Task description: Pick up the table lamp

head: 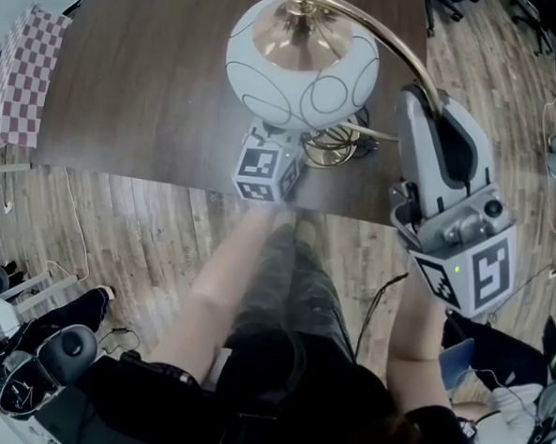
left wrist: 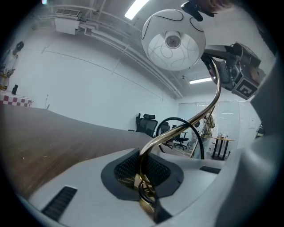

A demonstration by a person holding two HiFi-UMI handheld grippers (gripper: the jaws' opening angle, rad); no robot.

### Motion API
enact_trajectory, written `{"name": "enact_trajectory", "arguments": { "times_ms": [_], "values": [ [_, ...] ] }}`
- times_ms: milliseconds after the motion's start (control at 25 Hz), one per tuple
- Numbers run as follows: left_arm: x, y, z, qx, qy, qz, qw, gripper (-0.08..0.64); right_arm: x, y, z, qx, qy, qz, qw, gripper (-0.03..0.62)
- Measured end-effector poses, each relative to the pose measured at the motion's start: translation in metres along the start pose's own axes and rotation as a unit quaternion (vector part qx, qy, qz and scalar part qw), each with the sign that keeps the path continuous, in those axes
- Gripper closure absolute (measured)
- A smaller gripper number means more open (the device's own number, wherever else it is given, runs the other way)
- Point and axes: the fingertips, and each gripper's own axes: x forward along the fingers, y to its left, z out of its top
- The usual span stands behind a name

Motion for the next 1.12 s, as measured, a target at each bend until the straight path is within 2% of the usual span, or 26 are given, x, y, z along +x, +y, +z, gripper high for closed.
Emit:
{"name": "enact_trajectory", "arguments": {
  "times_ms": [280,480,720,1120],
  "values": [
    [-0.006,0.011,0.008,0.001,0.002,0.01,1.0,0.545,0.01,0.01,0.007,-0.003,0.001,0.008,1.0,0.575],
    [-0.007,0.005,0.008,0.011,-0.002,0.011,0.9999,0.545,0.001,0.006,0.009,0.004,-0.007,0.01,1.0,0.575],
    [-0.017,0.022,0.024,-0.002,-0.001,0.013,0.9999,0.545,0.024,0.019,0.017,0.005,-0.002,0.015,1.0,0.575],
    [-0.027,0.025,0.031,0.001,0.003,0.018,0.9998,0.545,0.027,0.027,0.027,0.011,-0.004,0.02,1.0,0.575]
  ]
}}
